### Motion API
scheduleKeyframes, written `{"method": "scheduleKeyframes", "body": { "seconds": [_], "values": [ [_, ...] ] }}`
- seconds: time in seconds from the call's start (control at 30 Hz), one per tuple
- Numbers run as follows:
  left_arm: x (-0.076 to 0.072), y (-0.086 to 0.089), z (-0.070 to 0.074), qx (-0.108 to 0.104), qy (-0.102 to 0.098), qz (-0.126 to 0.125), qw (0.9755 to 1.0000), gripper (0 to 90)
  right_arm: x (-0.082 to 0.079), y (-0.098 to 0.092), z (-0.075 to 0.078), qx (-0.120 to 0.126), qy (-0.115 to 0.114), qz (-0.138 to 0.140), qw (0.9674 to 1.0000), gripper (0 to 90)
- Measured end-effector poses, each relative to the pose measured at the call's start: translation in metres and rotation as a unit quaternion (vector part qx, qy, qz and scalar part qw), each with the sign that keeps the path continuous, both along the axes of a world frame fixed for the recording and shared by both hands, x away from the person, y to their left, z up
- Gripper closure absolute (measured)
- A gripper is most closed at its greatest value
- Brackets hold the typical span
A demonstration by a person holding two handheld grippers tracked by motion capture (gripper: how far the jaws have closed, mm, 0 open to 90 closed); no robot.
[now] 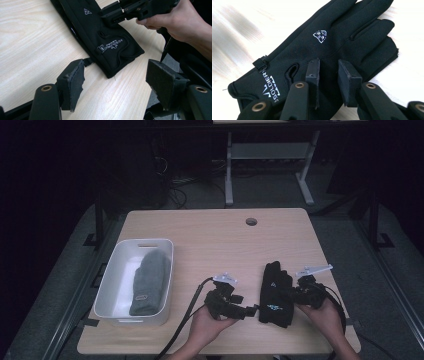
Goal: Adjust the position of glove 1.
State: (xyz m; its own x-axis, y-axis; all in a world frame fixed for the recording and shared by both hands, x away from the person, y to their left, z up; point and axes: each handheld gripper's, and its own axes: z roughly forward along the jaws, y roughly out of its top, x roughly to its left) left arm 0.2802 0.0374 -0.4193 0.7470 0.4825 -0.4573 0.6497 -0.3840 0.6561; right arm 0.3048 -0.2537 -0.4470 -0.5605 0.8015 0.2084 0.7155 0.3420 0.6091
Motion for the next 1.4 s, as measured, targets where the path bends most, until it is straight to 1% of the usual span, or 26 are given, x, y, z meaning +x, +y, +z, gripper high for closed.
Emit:
{"method": "scheduleKeyframes", "body": {
  "seconds": [0.03,0.07,0.13,0.17,0.23,0.27,0.3,0.37,0.47,0.5,0.63,0.67,0.73,0.83,0.9,0.93,0.97,1.0,1.03,1.07,1.13,1.17,1.2,1.23,1.3,1.4],
  "values": [
    [0.000,-0.001,-0.001,0.002,0.001,-0.001,1.0000,30.6,-0.001,0.000,0.000,-0.001,0.000,0.001,1.0000,70.8],
    [0.000,-0.003,-0.002,0.003,0.003,-0.002,1.0000,30.7,0.000,0.001,-0.001,0.002,-0.009,0.010,0.9999,70.7],
    [0.000,-0.005,-0.005,0.007,0.007,-0.003,0.9999,30.8,-0.001,0.001,-0.001,0.005,-0.004,0.007,1.0000,70.6],
    [0.000,-0.006,-0.007,0.007,0.012,-0.003,0.9999,31.4,-0.002,0.002,-0.002,0.012,0.001,0.009,0.9999,70.2],
    [0.001,-0.007,-0.012,0.008,0.022,-0.005,0.9997,32.0,-0.002,0.003,-0.002,0.013,-0.005,0.015,0.9998,69.4],
    [0.001,-0.007,-0.012,0.008,0.022,-0.005,0.9997,32.1,-0.002,0.003,-0.002,0.013,-0.005,0.015,0.9998,69.4],
    [0.001,-0.008,-0.014,0.009,0.027,-0.005,0.9996,32.1,-0.003,0.004,-0.002,0.015,-0.006,0.017,0.9997,69.1],
    [0.001,-0.011,-0.017,0.012,0.032,-0.008,0.9994,32.9,-0.005,0.006,-0.001,0.020,0.006,0.015,0.9997,68.4],
    [0.000,-0.014,-0.021,0.018,0.041,-0.014,0.9989,33.7,-0.006,0.008,-0.002,0.025,0.004,0.019,0.9995,67.9],
    [0.000,-0.014,-0.023,0.020,0.044,-0.015,0.9987,33.7,-0.007,0.009,-0.003,0.030,0.009,0.022,0.9993,67.6],
    [0.001,-0.012,-0.026,0.025,0.054,-0.011,0.9981,34.1,-0.009,0.012,-0.003,0.038,0.015,0.026,0.9988,67.3],
    [0.001,-0.011,-0.027,0.032,0.056,-0.013,0.9978,34.4,-0.010,0.014,-0.004,0.041,0.013,0.028,0.9987,66.8],
    [0.002,-0.009,-0.030,0.031,0.063,-0.012,0.9975,34.8,-0.010,0.016,-0.004,0.045,0.015,0.032,0.9983,66.3],
    [0.002,-0.009,-0.033,0.032,0.068,-0.011,0.9971,36.3,-0.010,0.019,-0.005,0.055,0.022,0.038,0.9975,63.5],
    [0.002,-0.009,-0.034,0.036,0.066,-0.013,0.9971,37.3,-0.009,0.020,-0.003,0.051,0.020,0.041,0.9976,57.2],
    [0.003,-0.009,-0.034,0.038,0.064,-0.014,0.9971,37.6,-0.009,0.019,-0.001,0.052,0.015,0.036,0.9979,51.2],
    [0.002,-0.010,-0.035,0.039,0.067,-0.010,0.9969,38.8,-0.007,0.015,0.001,0.045,-0.002,0.018,0.9988,43.0],
    [0.002,-0.011,-0.036,0.041,0.069,-0.008,0.9968,39.2,-0.005,0.013,0.002,0.043,-0.009,0.006,0.9990,41.1],
    [0.002,-0.013,-0.037,0.050,0.067,-0.010,0.9965,40.1,-0.003,0.010,0.002,0.044,-0.012,-0.003,0.9990,39.2],
    [0.002,-0.013,-0.037,0.050,0.067,-0.010,0.9965,41.1,-0.003,0.010,0.002,0.044,-0.012,-0.003,0.9990,39.2],
    [0.002,-0.014,-0.039,0.057,0.068,-0.006,0.9961,41.4,0.003,0.005,0.001,0.037,-0.014,-0.024,0.9990,35.3],
    [0.003,-0.014,-0.040,0.063,0.067,-0.009,0.9958,41.7,0.005,0.003,0.000,0.040,-0.015,-0.030,0.9986,35.3],
    [0.003,-0.015,-0.041,0.062,0.067,-0.007,0.9958,42.4,0.011,0.000,-0.001,0.042,-0.013,-0.040,0.9982,33.4],
    [0.003,-0.016,-0.041,0.060,0.068,-0.006,0.9959,42.4,0.011,0.000,-0.001,0.042,-0.013,-0.040,0.9982,33.4],
    [0.004,-0.016,-0.041,0.061,0.068,-0.005,0.9958,43.4,0.017,-0.001,-0.004,0.044,-0.006,-0.045,0.9980,33.0],
    [0.005,-0.018,-0.042,0.060,0.067,-0.001,0.9960,47.0,0.023,-0.001,-0.010,0.042,0.006,-0.051,0.9978,32.7]
  ]
}}
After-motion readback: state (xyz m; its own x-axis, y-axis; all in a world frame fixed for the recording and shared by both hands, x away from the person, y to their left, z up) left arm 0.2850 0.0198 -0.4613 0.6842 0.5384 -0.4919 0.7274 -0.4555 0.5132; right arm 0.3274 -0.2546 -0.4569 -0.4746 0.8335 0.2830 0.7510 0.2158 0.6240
